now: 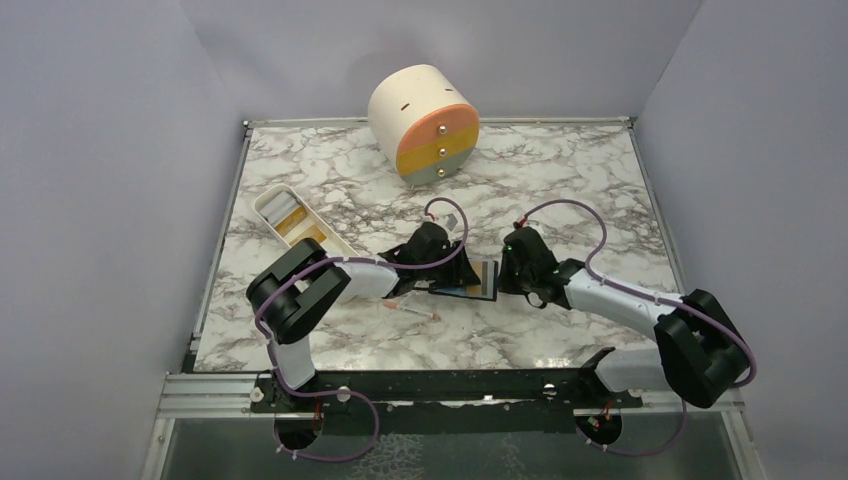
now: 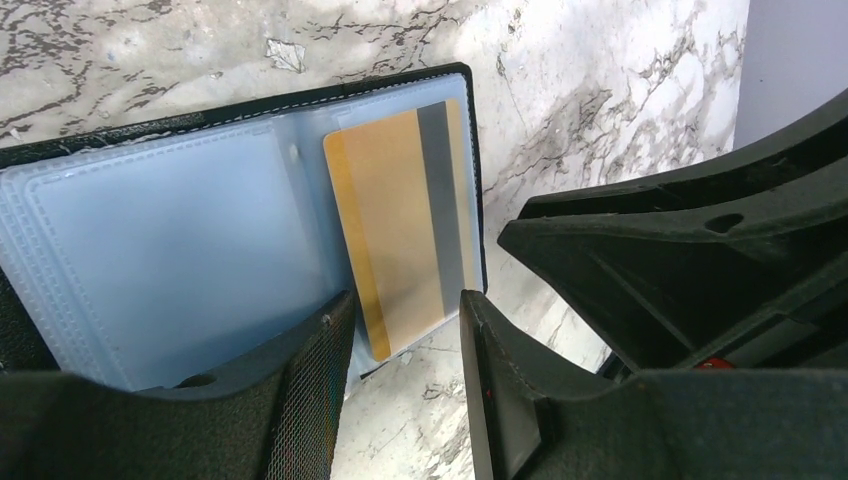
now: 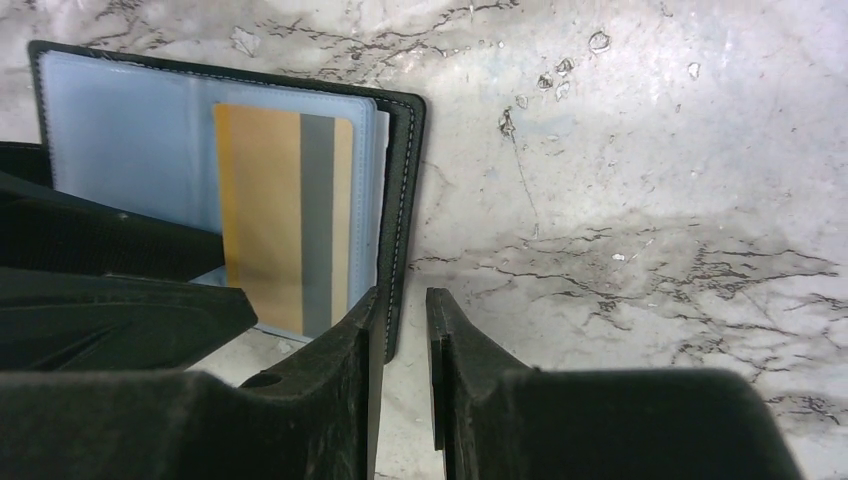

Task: Put the credit cards into the card holder
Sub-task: Insert the credit card into the card holder, then pick up the credit card from the storage box.

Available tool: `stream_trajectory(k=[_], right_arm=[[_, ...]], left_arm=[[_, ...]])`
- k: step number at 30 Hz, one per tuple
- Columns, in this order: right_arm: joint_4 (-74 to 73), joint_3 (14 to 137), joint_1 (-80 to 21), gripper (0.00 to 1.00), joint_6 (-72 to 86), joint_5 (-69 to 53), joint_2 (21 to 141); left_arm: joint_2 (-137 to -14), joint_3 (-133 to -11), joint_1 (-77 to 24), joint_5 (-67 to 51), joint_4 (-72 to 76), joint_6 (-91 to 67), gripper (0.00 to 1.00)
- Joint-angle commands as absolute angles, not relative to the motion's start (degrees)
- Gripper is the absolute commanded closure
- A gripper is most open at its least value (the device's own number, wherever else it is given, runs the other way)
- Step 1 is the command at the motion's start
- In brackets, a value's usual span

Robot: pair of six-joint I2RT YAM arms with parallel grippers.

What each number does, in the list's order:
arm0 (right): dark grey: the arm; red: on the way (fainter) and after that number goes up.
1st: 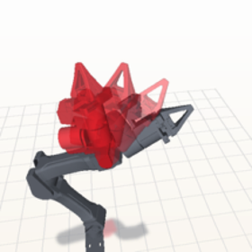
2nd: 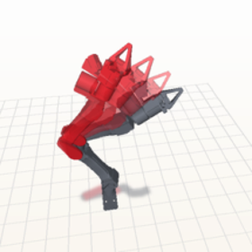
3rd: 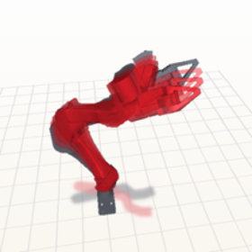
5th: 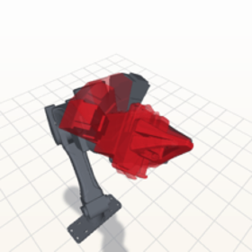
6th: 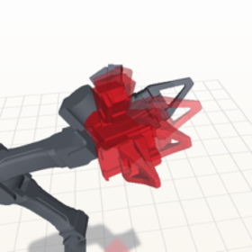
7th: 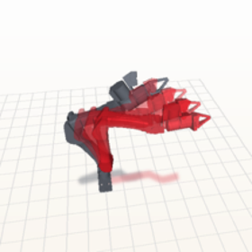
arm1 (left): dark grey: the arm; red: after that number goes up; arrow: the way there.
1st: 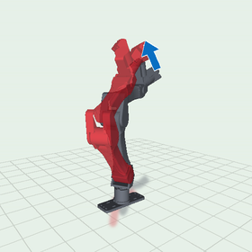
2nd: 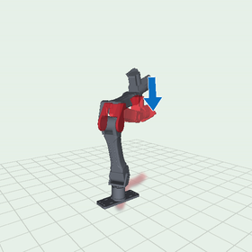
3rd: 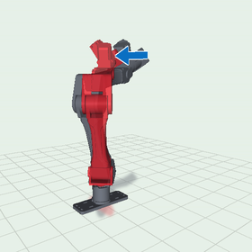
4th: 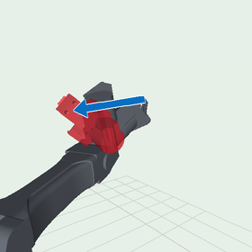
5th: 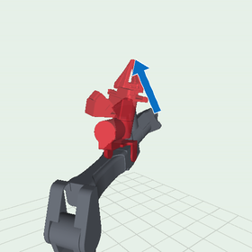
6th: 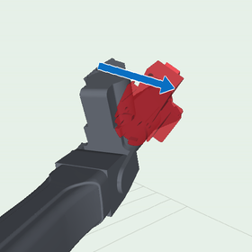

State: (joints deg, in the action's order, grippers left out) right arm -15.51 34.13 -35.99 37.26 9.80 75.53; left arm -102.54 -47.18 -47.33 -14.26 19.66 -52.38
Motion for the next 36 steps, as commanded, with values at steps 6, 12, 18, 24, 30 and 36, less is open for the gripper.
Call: stream_trajectory(k=[6, 12, 18, 24, 30, 36], right_arm=[[-18.0, 35.9, -36.0, 0.78, 38.2, 13.0, 69.3], [-16.9, 35.2, -36.0, 0.77, 38.9, 13.0, 68.4], [-16.0, 36.2, -36.0, 0.74, 38.9, 10.5, 68.7], [-16.2, 38.3, -36.0, 0.74, 38.6, 9.9, 69.1], [-11.7, 37.0, -36.0, 0.73, 38.4, 3.4, 70.1], [-10.6, 38.5, -36.1, 0.73, 38.6, -0.4, 73.0]], left_arm=[[-105.7, -50.0, -49.0, -16.6, 23.2, -52.7, 0.55], [-105.9, -49.4, -49.1, -15.8, 23.3, -53.3, 0.55], [-102.0, -49.6, -48.2, -15.3, 21.2, -49.5, 0.54], [-97.8, -53.9, -46.8, -8.4, 7.2, -40.9, 0.52], [-90.9, -58.0, -43.8, -2.5, -4.4, -32.8, 0.5], [-84.6, -61.6, -35.8, -0.5, -14.8, -22.8, 0.5]])
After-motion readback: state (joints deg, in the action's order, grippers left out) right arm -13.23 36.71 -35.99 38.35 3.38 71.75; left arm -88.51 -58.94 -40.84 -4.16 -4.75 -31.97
